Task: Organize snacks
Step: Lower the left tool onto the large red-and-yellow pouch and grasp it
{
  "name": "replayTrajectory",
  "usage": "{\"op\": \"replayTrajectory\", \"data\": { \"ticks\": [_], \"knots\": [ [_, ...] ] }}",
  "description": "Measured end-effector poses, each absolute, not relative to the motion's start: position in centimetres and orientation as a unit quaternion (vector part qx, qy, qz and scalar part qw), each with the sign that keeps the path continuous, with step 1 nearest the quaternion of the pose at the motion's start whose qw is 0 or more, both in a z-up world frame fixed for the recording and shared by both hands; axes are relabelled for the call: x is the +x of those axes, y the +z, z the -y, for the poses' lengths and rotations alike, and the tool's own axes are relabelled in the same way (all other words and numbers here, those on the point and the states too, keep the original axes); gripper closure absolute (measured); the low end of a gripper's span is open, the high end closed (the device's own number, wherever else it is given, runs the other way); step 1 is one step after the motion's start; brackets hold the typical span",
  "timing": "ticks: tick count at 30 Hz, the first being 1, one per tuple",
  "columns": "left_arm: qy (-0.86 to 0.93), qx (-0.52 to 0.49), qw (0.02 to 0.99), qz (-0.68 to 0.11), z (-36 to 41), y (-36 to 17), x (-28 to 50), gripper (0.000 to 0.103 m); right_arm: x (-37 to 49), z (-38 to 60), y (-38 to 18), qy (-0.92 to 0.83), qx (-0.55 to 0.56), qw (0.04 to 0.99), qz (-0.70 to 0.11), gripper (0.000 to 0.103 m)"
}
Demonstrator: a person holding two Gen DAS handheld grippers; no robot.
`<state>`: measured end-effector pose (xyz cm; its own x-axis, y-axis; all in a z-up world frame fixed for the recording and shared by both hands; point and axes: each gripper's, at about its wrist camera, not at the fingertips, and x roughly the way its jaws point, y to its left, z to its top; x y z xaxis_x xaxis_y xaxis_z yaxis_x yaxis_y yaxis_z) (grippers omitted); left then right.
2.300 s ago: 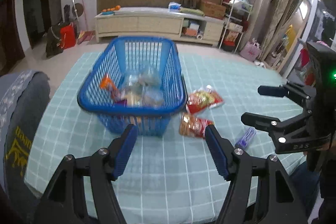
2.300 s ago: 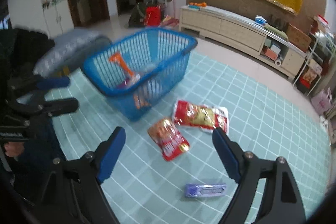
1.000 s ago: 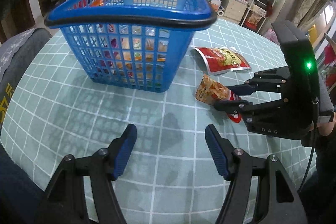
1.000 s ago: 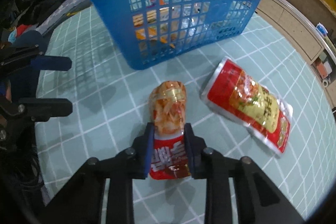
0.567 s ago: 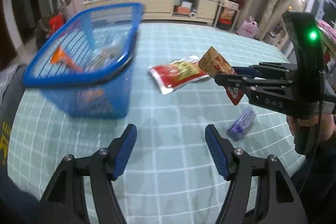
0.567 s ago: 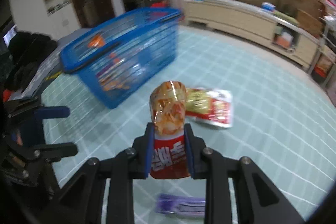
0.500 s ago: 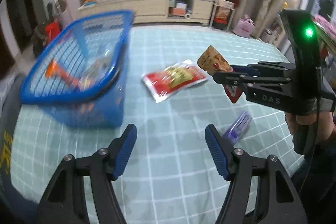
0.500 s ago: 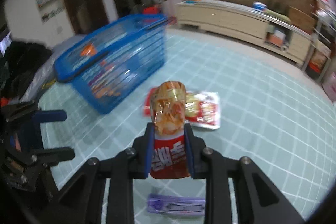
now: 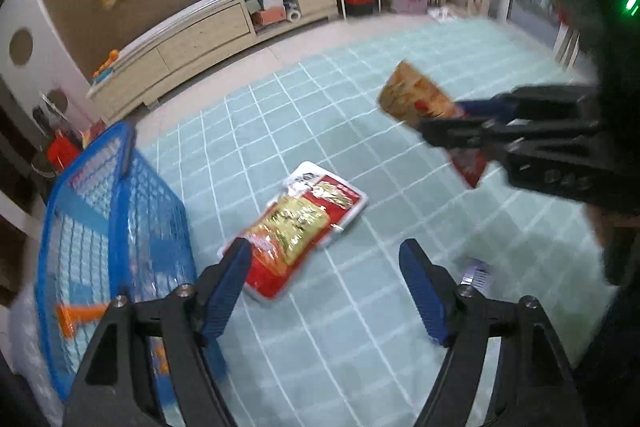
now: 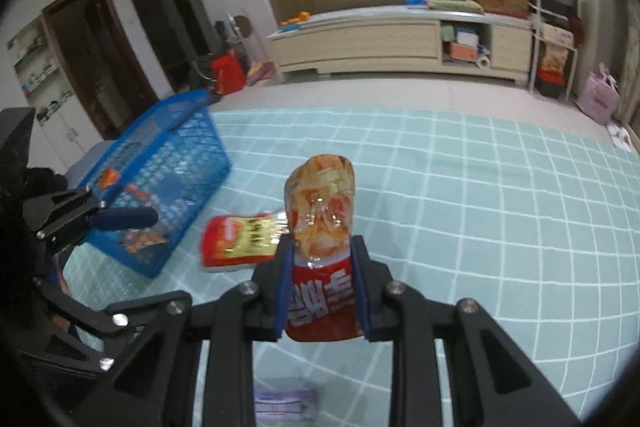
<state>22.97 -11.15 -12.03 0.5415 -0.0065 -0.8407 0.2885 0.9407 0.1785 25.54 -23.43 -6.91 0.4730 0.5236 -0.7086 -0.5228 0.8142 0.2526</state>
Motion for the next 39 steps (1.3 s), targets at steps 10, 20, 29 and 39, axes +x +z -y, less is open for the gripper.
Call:
{"op": "replayTrajectory", "data": {
  "ticks": [10,20,29,39],
  "knots": [
    [-0.102,0.205,0.771,-0.594,11.8,-17.4,29.8,0.022,28.2,24.9,-9.7,0.262,0.026,0.842,-0.470,0.072],
    [-0.111,0.261,0.697,-0.658,11.4,-20.0,35.1,0.021,28.4,25.4,-9.7,0.279,0.057,0.833,-0.474,0.072],
    [-0.151,0.290,0.652,-0.684,12.3,-22.0,38.1,0.019,28.7,26.1,-9.8,0.281,0.067,0.832,-0.473,0.071],
    [-0.155,0.226,0.648,-0.711,11.0,-23.1,41.5,0.018,27.9,26.9,-9.5,0.279,0.086,0.835,-0.466,0.071]
  ]
}}
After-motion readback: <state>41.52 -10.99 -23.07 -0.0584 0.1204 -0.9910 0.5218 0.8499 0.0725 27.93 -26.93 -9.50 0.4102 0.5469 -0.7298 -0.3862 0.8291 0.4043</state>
